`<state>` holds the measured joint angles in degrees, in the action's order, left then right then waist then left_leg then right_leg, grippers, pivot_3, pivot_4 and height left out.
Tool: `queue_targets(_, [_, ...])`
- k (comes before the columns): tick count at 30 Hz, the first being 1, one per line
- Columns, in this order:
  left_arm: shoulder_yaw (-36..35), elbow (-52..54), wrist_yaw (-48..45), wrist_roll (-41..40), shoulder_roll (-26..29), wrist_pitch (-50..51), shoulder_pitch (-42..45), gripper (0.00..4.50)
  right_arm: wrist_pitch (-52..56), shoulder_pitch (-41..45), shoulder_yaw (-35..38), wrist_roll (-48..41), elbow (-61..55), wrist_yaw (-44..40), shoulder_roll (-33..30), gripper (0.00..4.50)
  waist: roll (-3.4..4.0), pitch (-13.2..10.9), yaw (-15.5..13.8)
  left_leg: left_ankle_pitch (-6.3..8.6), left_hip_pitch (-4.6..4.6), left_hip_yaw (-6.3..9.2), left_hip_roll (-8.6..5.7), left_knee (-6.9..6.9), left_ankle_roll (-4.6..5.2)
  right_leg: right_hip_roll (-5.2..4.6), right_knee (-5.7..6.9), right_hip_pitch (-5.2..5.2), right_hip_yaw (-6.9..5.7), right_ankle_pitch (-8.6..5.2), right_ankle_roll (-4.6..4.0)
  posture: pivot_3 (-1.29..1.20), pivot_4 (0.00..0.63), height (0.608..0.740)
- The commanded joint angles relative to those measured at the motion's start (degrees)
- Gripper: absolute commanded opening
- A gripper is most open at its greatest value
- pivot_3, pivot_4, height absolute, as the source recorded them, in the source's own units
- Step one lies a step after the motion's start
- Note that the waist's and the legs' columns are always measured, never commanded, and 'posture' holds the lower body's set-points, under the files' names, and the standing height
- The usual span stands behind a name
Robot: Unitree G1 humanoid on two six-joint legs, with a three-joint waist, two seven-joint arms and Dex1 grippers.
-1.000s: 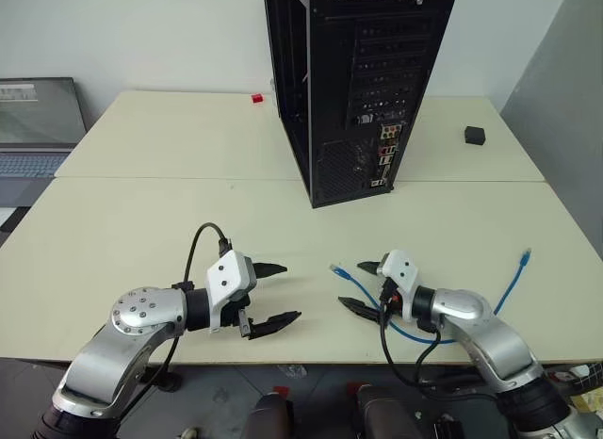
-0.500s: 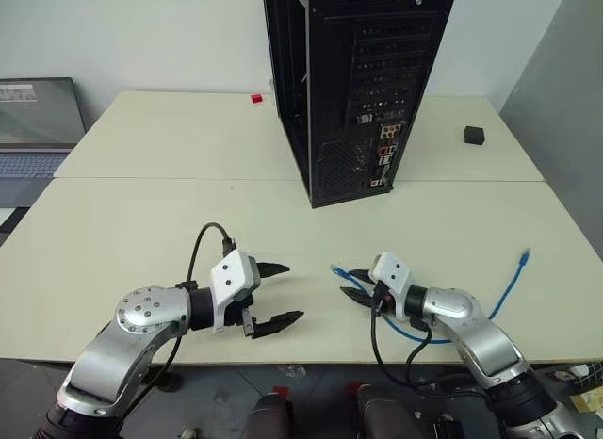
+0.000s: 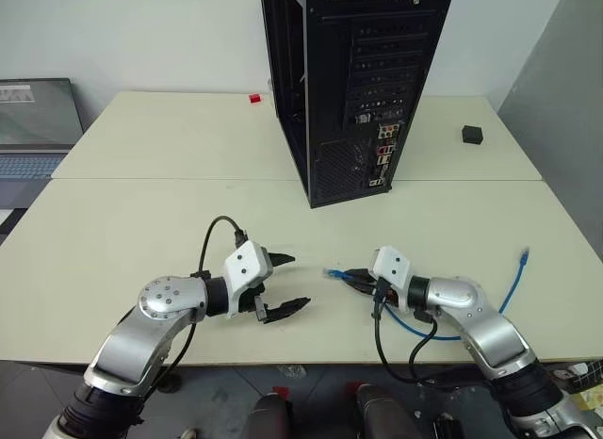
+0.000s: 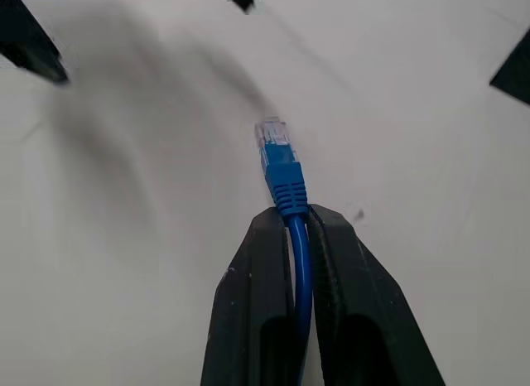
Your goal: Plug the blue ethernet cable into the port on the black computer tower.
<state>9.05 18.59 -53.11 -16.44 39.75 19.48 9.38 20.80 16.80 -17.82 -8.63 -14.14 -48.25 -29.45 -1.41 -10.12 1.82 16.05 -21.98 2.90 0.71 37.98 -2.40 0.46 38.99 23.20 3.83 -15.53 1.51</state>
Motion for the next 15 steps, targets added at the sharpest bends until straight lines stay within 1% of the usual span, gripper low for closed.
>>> queue_targets(1, [1.78, -2.07, -1.84, 1.73, -1.21, -4.65, 2.37, 4.5, 2.3, 1.57, 0.29, -2.79, -4.14, -3.87, -1.67, 0.02, 0.0, 0.0, -0.02, 0.0, 0.0, 0.0, 0.0, 0.0, 0.0, 0.0, 0.0, 0.0, 0.0, 0.0, 0.0, 0.0, 0.15, 0.74])
queue_targets(8, [3.38, -4.73, -3.93, 1.95, -3.57, -6.58, 4.65, 4.5, 3.51, 2.7, -0.25, -2.9, -5.03, -5.97, -2.48, 0.02, 0.0, 0.0, 0.06, 0.0, -0.03, 0.01, -0.02, 0.02, 0.0, -0.02, 0.0, 0.0, -0.02, 0.0, 0.0, 0.0, 0.15, 0.74])
queue_targets(10, [3.31, -4.65, -5.26, 0.83, -3.63, -6.2, 4.8, 4.14, 3.28, 2.97, -0.57, -2.43, -5.03, -6.26, -2.57, 0.02, 0.0, 0.0, 0.07, 0.0, -0.02, 0.03, 0.0, 0.01, 0.0, 0.0, 0.01, 0.0, -0.03, 0.0, 0.0, 0.0, 0.15, 0.74])
queue_targets(11, [3.24, -4.65, -5.77, 0.52, -3.59, -6.02, 4.88, 4.12, 3.15, 3.03, -0.76, -2.19, -5.09, -6.39, -2.66, 0.02, 0.0, 0.0, 0.06, 0.0, -0.02, 0.03, 0.0, 0.01, 0.0, 0.0, 0.01, 0.0, -0.03, 0.0, 0.0, 0.0, 0.15, 0.74])
queue_targets(12, [3.21, -4.9, -5.9, 0.63, -3.61, -6.05, 5.08, 3.81, 2.99, 3.04, -0.89, -2.04, -5.14, -6.49, -2.7, 0.02, 0.0, 0.0, 0.04, 0.0, -0.03, 0.02, 0.0, 0.02, 0.0, 0.0, 0.01, 0.0, -0.03, 0.0, 0.0, 0.0, 0.15, 0.74])
queue_targets(14, [3.09, -5.57, -5.69, 1.01, -3.95, -6.14, 5.64, 3.44, 2.91, 3.03, -1.08, -1.86, -5.23, -6.67, -2.75, 0.02, 0.0, 0.0, 0.02, 0.0, -0.03, 0.03, -0.01, 0.02, 0.0, -0.01, 0.01, 0.0, -0.04, 0.0, 0.0, 0.0, 0.15, 0.74])
queue_targets(15, [3.17, -5.99, -5.53, 1.23, -4.2, -6.13, 6.05, 3.18, 2.76, 3.09, -1.22, -1.73, -5.25, -6.73, -2.79, 0.02, 0.0, 0.0, 0.02, 0.0, -0.03, 0.04, -0.01, 0.02, 0.0, -0.01, 0.01, 0.0, -0.04, 0.0, 0.0, 0.0, 0.15, 0.74])
